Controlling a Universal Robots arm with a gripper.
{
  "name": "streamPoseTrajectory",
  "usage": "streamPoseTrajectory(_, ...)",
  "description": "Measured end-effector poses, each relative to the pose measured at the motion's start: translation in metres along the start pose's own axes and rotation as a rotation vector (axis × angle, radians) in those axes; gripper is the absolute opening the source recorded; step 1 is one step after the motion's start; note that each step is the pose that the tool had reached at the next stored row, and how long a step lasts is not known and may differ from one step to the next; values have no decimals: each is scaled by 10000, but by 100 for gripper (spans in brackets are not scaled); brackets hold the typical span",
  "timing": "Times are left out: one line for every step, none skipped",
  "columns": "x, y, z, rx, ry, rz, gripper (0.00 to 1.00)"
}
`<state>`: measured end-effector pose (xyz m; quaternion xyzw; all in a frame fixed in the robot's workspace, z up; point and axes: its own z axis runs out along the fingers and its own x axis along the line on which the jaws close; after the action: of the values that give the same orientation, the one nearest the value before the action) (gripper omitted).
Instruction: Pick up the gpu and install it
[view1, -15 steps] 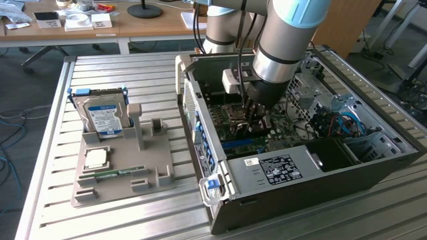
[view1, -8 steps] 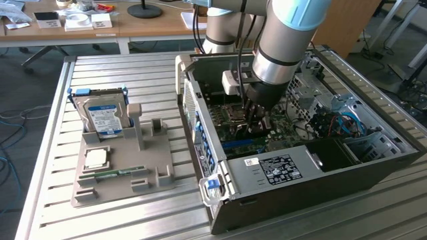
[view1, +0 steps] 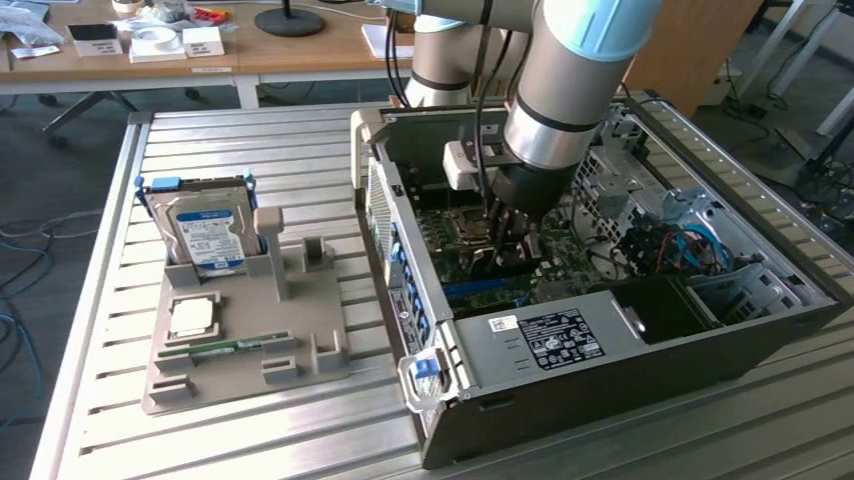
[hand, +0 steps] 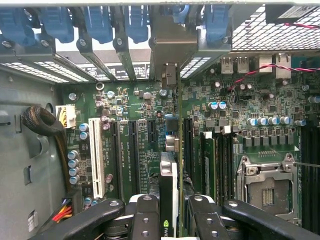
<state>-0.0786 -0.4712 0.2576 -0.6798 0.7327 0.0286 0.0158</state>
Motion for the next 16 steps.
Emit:
streamPoseTrajectory(0,0,1,-1,1,0,27)
streamPoseTrajectory(1,1,5,0,-1,0,27)
streamPoseTrajectory(1,1,11,1,-1,1,27)
streamPoseTrajectory(1,1,17,0,1,1,27)
streamPoseTrajectory(2,1,22,-1,1,1,27)
streamPoseTrajectory(2,0,28,0,1,1,27)
streamPoseTrajectory(3,0,34,0,1,1,27)
streamPoseTrajectory(3,0,40,0,1,1,27)
streamPoseTrajectory(3,0,47,0,0,1,27)
streamPoseTrajectory(4,0,54,-1,1,1,27)
streamPoseTrajectory(4,0,60,0,1,0,27)
streamPoseTrajectory(5,0,67,-1,1,1,27)
streamPoseTrajectory(5,-1,73,0,1,1,27)
streamPoseTrajectory(5,-1,75,-1,2,1,27)
streamPoseTrajectory(5,-1,75,-1,2,1,27)
streamPoseTrajectory(5,0,75,-1,3,1,27)
